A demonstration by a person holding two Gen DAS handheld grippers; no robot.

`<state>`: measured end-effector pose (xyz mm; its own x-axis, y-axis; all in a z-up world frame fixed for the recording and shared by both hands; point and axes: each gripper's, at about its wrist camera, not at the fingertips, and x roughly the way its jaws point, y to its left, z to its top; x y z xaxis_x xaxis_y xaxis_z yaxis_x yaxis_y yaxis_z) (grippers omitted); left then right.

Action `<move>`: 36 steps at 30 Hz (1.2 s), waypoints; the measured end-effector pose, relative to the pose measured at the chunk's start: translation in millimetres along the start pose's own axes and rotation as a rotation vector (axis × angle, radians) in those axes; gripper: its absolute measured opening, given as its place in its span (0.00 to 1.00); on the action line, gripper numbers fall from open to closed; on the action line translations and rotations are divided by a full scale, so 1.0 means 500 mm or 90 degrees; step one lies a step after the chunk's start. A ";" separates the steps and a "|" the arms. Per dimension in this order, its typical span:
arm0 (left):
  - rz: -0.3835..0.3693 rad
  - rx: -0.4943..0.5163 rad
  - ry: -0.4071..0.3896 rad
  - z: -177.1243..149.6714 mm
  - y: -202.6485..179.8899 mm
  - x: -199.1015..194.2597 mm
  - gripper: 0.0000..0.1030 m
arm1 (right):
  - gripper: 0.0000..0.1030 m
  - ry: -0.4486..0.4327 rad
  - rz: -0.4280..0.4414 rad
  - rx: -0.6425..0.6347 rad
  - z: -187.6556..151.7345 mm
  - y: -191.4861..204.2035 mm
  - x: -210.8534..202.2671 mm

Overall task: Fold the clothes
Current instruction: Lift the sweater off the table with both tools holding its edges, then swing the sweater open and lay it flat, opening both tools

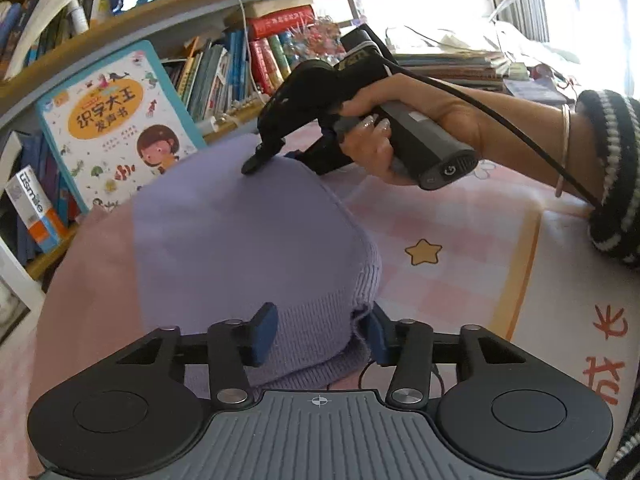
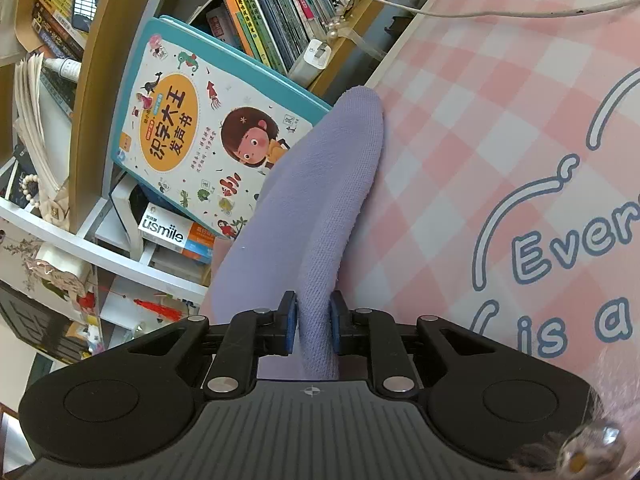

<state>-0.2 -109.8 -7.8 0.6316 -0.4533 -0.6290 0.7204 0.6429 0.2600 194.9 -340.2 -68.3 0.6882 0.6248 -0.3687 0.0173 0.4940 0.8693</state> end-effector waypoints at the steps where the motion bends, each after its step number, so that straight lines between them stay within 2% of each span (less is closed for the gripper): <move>1: 0.007 0.006 -0.002 -0.001 -0.004 0.001 0.42 | 0.15 0.000 0.000 0.000 0.000 0.000 0.000; 8: 0.027 0.045 -0.015 0.006 -0.022 0.011 0.41 | 0.20 -0.006 -0.002 -0.001 0.012 0.006 0.009; 11: 0.016 0.027 -0.016 0.006 -0.016 0.016 0.15 | 0.25 -0.008 -0.003 -0.002 0.019 0.009 0.014; 14: -0.002 -0.007 -0.026 0.005 -0.004 0.006 0.04 | 0.25 -0.013 -0.002 0.007 0.030 0.007 0.019; 23: -0.060 -0.109 -0.090 -0.008 0.048 -0.092 0.02 | 0.24 -0.001 -0.023 0.002 0.056 0.015 0.052; 26: -0.083 -0.149 -0.112 -0.013 0.063 -0.119 0.02 | 0.11 -0.001 -0.021 -0.009 0.049 0.021 0.034; 27: -0.092 -0.161 -0.119 -0.014 0.067 -0.127 0.02 | 0.11 -0.002 -0.019 -0.011 0.046 0.023 0.026; 28: -0.107 -0.167 -0.135 -0.010 0.069 -0.136 0.02 | 0.10 -0.005 -0.014 -0.016 0.045 0.027 0.014; 31: -0.162 -0.177 -0.198 0.013 0.074 -0.163 0.02 | 0.10 -0.064 0.039 -0.048 0.065 0.082 -0.076; 33: -0.201 -0.178 -0.294 0.040 0.083 -0.201 0.02 | 0.10 -0.115 0.066 -0.089 0.090 0.150 -0.148; 36: -0.255 -0.182 -0.449 0.071 0.103 -0.268 0.02 | 0.10 -0.195 0.105 -0.196 0.120 0.297 -0.251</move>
<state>-37.6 -37.9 115.7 0.4442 -0.8959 -0.0071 0.8870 0.4408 -0.1376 154.7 -381.5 126.7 0.8473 0.5251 -0.0795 -0.2942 0.5888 0.7528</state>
